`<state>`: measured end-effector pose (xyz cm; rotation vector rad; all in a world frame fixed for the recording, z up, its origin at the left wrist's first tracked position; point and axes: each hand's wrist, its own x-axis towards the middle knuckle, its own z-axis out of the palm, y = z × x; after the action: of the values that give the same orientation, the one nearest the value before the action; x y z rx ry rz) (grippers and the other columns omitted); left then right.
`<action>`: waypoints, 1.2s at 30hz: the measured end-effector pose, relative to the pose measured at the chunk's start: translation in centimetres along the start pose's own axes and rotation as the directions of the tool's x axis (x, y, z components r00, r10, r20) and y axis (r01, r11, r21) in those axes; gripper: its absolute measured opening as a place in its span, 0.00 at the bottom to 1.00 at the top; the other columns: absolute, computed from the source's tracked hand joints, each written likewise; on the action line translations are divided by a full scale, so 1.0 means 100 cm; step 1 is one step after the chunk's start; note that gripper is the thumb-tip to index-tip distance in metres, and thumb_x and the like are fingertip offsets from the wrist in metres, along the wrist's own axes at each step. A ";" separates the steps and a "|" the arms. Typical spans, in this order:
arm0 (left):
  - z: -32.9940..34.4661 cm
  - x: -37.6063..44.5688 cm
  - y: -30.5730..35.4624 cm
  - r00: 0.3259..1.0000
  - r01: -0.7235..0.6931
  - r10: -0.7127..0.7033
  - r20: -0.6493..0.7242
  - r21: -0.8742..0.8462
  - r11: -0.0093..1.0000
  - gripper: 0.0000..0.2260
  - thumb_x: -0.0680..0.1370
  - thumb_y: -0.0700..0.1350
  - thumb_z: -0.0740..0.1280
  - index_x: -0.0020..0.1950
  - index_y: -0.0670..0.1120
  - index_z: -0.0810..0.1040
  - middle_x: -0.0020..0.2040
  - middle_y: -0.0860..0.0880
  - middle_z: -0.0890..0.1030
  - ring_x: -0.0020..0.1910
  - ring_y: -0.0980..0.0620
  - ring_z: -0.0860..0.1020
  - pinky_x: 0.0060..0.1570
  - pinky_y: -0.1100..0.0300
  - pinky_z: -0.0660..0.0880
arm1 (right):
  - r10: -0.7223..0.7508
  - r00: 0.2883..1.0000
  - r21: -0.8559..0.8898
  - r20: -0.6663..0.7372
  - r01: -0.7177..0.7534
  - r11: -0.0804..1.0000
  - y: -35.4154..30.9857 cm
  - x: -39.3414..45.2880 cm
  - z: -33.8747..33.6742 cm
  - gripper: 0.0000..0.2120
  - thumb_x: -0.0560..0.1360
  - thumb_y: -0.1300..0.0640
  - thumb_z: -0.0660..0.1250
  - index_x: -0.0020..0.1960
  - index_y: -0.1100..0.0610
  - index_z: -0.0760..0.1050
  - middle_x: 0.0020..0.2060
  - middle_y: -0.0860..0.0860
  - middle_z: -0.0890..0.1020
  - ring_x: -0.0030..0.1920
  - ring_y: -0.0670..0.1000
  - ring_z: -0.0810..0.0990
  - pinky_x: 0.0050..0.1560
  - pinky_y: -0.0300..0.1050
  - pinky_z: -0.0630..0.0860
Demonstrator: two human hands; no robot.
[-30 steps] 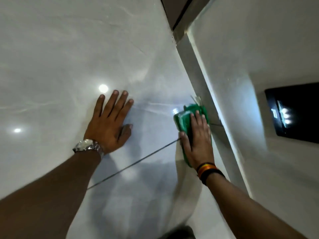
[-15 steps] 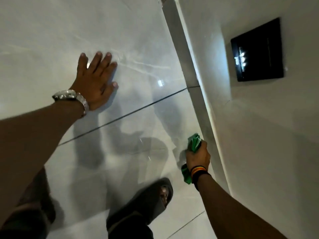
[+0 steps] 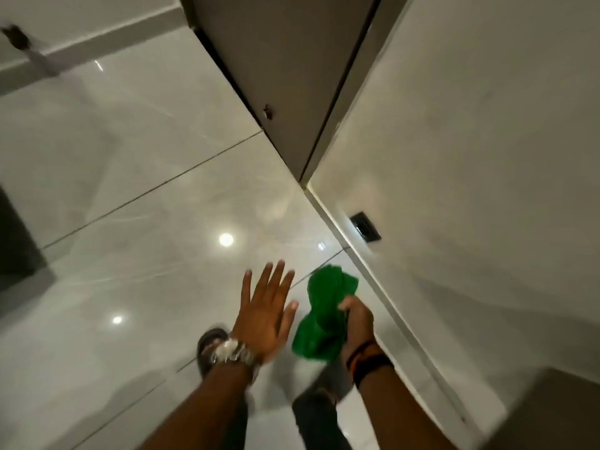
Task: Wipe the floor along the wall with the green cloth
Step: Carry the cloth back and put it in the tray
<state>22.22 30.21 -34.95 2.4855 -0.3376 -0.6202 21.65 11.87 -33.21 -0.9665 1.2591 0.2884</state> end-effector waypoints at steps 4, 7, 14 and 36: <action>-0.149 -0.047 0.075 0.987 -0.064 0.067 -0.145 0.024 0.998 0.31 0.87 0.59 0.45 0.89 0.50 0.55 0.90 0.49 0.50 0.90 0.47 0.46 0.86 0.47 0.30 | 0.064 0.984 0.223 0.167 -0.101 0.969 -0.081 -0.147 0.016 0.17 0.74 0.58 0.52 0.50 0.61 0.78 0.41 0.59 0.81 0.43 0.61 0.79 0.54 0.53 0.75; -0.223 -0.079 0.112 0.960 -0.128 0.123 -0.251 -0.004 0.992 0.31 0.87 0.59 0.45 0.89 0.49 0.59 0.90 0.50 0.52 0.90 0.49 0.47 0.87 0.51 0.31 | -0.072 0.965 0.266 0.251 0.003 0.964 -0.122 -0.224 0.008 0.15 0.72 0.51 0.59 0.47 0.59 0.79 0.36 0.58 0.84 0.37 0.59 0.82 0.48 0.49 0.80; -0.270 -0.111 0.203 0.903 -0.371 0.350 -0.250 -0.045 0.927 0.31 0.86 0.59 0.46 0.88 0.49 0.62 0.89 0.50 0.55 0.90 0.50 0.50 0.89 0.47 0.37 | -0.257 0.901 0.349 0.349 0.129 0.928 -0.148 -0.331 -0.064 0.23 0.77 0.54 0.70 0.69 0.62 0.76 0.54 0.61 0.85 0.47 0.60 0.86 0.52 0.55 0.83; -0.083 -0.183 0.407 0.687 -0.722 0.719 0.109 -0.011 0.692 0.25 0.87 0.58 0.50 0.84 0.63 0.47 0.87 0.61 0.45 0.88 0.61 0.44 0.84 0.65 0.34 | -0.278 0.935 0.441 -0.220 0.349 0.827 -0.111 -0.353 -0.413 0.22 0.75 0.68 0.59 0.69 0.67 0.74 0.64 0.68 0.79 0.59 0.65 0.80 0.70 0.64 0.72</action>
<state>6.30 7.25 0.87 2.0806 -1.3028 -0.3947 -10.26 -14.52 3.61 -0.7559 1.1999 -0.3505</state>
